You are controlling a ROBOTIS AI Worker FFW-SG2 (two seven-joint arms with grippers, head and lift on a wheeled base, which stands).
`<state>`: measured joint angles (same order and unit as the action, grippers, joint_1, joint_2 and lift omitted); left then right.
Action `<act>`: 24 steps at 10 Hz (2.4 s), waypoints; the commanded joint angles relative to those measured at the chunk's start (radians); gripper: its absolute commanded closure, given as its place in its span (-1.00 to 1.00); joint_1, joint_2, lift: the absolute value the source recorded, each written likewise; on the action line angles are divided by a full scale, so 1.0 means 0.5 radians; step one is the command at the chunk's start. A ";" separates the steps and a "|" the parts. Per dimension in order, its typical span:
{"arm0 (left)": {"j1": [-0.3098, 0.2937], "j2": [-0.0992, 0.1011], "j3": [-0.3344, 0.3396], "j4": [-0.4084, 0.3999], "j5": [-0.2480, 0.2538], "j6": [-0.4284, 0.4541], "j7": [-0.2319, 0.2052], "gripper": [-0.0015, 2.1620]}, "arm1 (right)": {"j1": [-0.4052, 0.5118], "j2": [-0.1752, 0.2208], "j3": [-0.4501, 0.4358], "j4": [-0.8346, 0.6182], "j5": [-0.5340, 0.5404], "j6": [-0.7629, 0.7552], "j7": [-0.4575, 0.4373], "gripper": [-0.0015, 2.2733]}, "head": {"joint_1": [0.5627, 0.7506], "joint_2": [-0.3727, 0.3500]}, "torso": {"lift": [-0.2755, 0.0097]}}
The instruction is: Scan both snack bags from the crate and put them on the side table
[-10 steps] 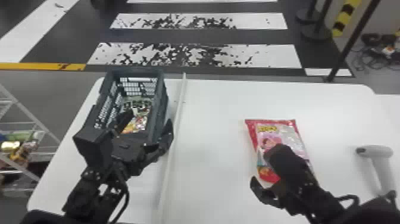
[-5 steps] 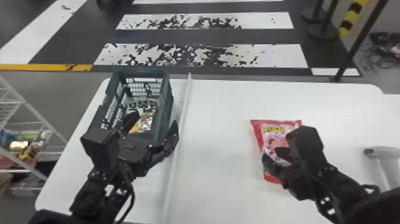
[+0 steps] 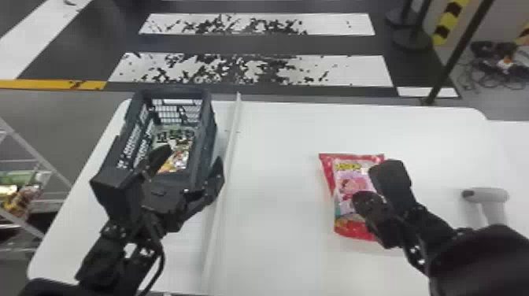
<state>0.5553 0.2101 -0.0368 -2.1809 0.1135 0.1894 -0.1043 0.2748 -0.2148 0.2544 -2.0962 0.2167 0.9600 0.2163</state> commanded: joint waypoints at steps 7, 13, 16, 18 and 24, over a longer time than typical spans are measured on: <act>0.003 -0.003 0.012 0.012 0.000 0.000 0.000 -0.93 | -0.053 0.034 0.016 0.152 -0.028 -0.197 0.003 0.98 | 0.41 0.15 | 0.32; 0.012 -0.006 0.012 0.005 0.000 -0.006 -0.003 -0.93 | -0.200 0.083 0.108 0.219 -0.160 -0.418 0.049 0.98 | 0.41 0.34 | 0.32; 0.018 -0.006 0.025 -0.001 0.000 -0.006 -0.003 -0.93 | -0.369 0.126 0.188 0.520 -0.169 -0.436 0.049 0.98 | 0.41 0.42 | 0.32; 0.028 -0.003 0.034 -0.004 0.000 -0.006 -0.003 -0.93 | -0.402 0.129 0.212 0.618 -0.148 -0.436 0.049 0.98 | 0.41 0.44 | 0.32; 0.031 0.003 0.037 -0.010 0.000 -0.006 -0.012 -0.93 | -0.412 0.111 0.129 0.735 -0.084 -0.436 0.049 0.98 | 0.41 0.38 | 0.32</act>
<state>0.5705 0.2116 -0.0184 -2.1858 0.1135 0.1865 -0.1102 0.0672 -0.1578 0.3272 -1.7323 0.1748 0.7417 0.2413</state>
